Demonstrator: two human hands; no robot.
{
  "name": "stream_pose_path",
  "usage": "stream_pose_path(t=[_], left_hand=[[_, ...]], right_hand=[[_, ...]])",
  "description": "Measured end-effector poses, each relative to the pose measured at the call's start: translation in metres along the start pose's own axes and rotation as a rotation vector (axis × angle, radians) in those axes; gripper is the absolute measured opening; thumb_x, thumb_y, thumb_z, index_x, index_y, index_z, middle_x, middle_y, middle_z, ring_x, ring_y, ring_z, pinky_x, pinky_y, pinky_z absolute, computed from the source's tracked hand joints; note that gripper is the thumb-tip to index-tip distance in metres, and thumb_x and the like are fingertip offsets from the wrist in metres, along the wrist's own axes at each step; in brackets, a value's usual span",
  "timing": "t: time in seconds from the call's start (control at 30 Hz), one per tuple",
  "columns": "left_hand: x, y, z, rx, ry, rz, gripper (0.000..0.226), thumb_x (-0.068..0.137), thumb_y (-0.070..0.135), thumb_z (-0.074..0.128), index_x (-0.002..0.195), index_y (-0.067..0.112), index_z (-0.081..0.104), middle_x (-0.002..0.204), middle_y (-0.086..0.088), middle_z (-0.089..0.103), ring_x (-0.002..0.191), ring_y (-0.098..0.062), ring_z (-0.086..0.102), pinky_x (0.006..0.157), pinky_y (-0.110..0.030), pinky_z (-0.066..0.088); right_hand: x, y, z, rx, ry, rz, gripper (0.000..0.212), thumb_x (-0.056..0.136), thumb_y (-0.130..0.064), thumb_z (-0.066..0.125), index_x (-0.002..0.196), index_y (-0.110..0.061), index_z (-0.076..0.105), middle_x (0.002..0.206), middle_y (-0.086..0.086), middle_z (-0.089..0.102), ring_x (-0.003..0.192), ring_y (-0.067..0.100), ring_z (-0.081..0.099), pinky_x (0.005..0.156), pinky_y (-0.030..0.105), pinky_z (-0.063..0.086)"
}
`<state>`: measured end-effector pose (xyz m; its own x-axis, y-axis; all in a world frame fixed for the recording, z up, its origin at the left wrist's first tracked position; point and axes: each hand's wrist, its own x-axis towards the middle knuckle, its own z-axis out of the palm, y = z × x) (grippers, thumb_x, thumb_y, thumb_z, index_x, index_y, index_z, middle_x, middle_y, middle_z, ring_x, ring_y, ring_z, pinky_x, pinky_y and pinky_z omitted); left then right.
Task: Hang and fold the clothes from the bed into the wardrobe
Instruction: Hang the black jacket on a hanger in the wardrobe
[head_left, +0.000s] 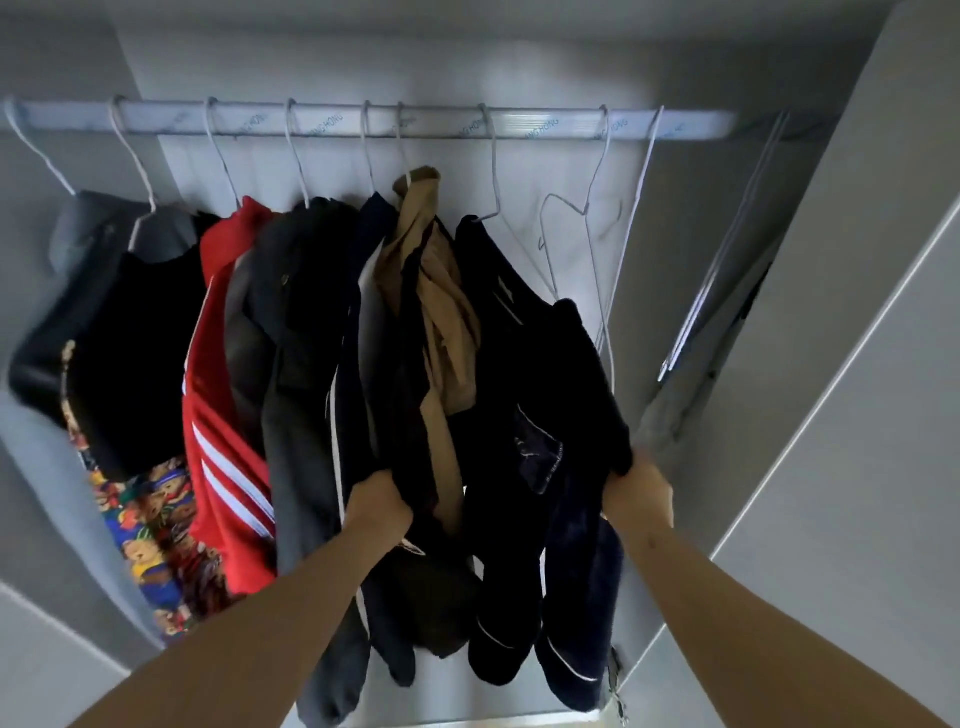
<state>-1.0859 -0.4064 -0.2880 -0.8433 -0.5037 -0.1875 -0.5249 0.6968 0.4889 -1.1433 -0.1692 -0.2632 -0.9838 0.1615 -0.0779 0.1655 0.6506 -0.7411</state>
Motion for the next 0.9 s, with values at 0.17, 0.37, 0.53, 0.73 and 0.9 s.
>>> stream_pose_path(t=[0.17,0.37,0.53,0.73,0.9], left_hand=[[-0.034,0.013,0.027,-0.332,-0.111,0.07,0.041,0.087,0.0,0.049,0.127,0.012,0.051,0.111,-0.01,0.062,0.092,-0.018,0.058,0.074,-0.02,0.046],[-0.069,0.001,0.058,-0.615,-0.165,-0.198,0.081,0.08,0.008,0.063,0.145,0.018,0.018,0.119,-0.009,0.052,0.1,-0.025,0.054,0.085,-0.034,0.049],[-0.088,0.008,0.07,-0.67,-0.396,-0.44,0.038,0.089,0.024,0.057,0.122,0.007,0.046,0.107,-0.01,0.056,0.091,-0.023,0.056,0.077,-0.036,0.047],[-0.111,0.029,0.086,-0.62,-0.699,-0.237,0.021,0.096,0.018,0.042,0.076,0.016,0.048,0.074,-0.001,0.053,0.065,-0.013,0.052,0.058,-0.024,0.038],[-0.165,0.055,0.114,-0.391,-0.865,0.025,0.016,0.091,0.009,0.045,0.077,0.012,0.052,0.071,-0.003,0.058,0.063,-0.015,0.056,0.06,-0.025,0.041]], right_hand=[[-0.039,0.0,0.032,0.013,-0.354,-0.134,0.034,0.09,-0.012,0.047,0.123,-0.013,0.054,0.105,0.005,0.064,0.09,0.019,0.056,0.074,0.021,0.037],[-0.067,0.028,0.054,0.189,-0.417,0.053,0.038,0.084,-0.004,0.047,0.122,-0.008,0.049,0.089,0.004,0.057,0.074,0.018,0.056,0.058,0.02,0.041],[-0.089,0.056,0.061,0.371,-0.356,0.359,0.025,0.088,-0.006,0.047,0.112,-0.014,0.047,0.078,0.003,0.05,0.063,0.016,0.047,0.063,0.028,0.042],[-0.139,0.087,0.052,0.58,-0.161,0.594,0.005,0.092,-0.012,0.048,0.095,-0.016,0.049,0.09,0.005,0.054,0.075,0.019,0.052,0.07,0.03,0.049],[-0.204,0.122,0.031,0.758,0.145,0.784,0.012,0.09,-0.007,0.043,0.094,-0.012,0.053,0.074,0.004,0.049,0.059,0.017,0.047,0.05,0.022,0.035]])
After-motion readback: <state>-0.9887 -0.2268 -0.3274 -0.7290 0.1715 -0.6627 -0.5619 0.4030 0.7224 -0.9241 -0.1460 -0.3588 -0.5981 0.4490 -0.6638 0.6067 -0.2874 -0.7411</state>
